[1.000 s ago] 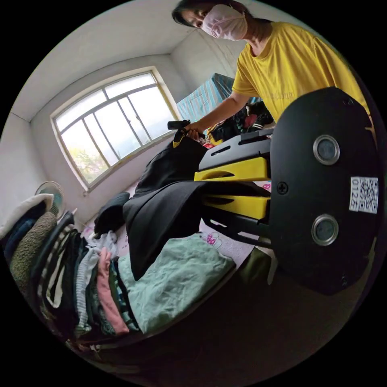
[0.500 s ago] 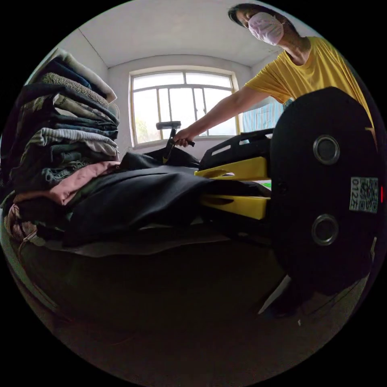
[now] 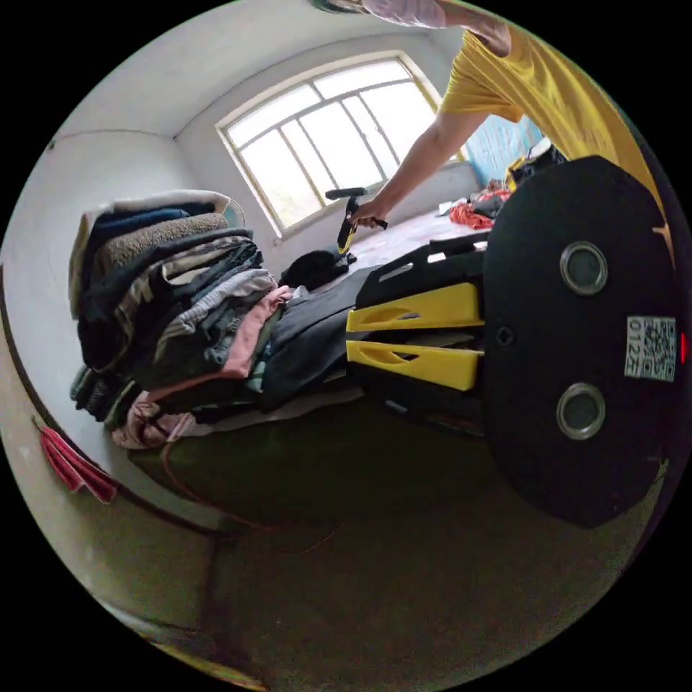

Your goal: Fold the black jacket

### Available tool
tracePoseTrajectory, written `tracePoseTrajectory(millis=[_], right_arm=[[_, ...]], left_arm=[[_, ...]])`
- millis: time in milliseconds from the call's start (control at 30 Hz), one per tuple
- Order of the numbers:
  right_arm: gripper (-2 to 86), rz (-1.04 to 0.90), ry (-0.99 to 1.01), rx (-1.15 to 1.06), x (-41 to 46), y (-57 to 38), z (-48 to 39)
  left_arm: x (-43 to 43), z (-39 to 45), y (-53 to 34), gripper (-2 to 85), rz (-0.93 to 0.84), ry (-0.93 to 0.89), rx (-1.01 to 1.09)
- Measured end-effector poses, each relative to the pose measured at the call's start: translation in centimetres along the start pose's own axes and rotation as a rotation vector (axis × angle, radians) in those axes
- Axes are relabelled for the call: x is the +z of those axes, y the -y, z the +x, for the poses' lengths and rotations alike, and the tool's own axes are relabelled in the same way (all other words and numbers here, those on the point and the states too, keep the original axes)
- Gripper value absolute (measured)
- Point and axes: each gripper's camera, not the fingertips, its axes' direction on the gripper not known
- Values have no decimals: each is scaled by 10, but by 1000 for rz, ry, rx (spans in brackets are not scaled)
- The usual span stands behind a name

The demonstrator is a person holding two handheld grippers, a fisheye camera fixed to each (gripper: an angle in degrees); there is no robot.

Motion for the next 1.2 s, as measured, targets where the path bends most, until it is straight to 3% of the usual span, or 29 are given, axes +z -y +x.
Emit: tracePoseTrajectory(millis=[67,200,300,400,500,600,667,767,867,933,1000,1100,1200], right_arm=[[14,27,136,-112,6,-17,-29],[10,-42,154,-93,43,-30,-49],[9,-87,208,-17,67,-35,-43],[9,-179,180,22,83,-39,-36],[8,-133,177,54,60,-50,-26],[8,-8,227,42,8,-79,-21],[8,55,407,6,-32,-120,-28],[7,81,567,-52,-68,-185,-50],[7,94,623,-20,-91,-253,-65],[7,103,662,64,-102,-291,-62],[7,114,717,154,-113,-328,-53],[7,95,721,265,-133,-383,-34],[8,84,670,326,-166,-432,-10]], left_arm=[[-1,35,13,14,-11,44,116],[51,92,47,7,-201,99,294],[92,91,64,6,-301,256,276],[114,79,76,5,-355,232,248],[113,82,80,4,-342,188,252],[81,97,81,4,-231,287,180],[64,118,75,3,-201,193,199],[66,172,50,4,-266,114,297],[106,216,19,4,-456,92,418],[141,223,5,4,-553,219,436],[156,217,4,4,-549,281,409],[160,215,3,4,-500,213,296],[157,269,-19,4,-478,228,406]])
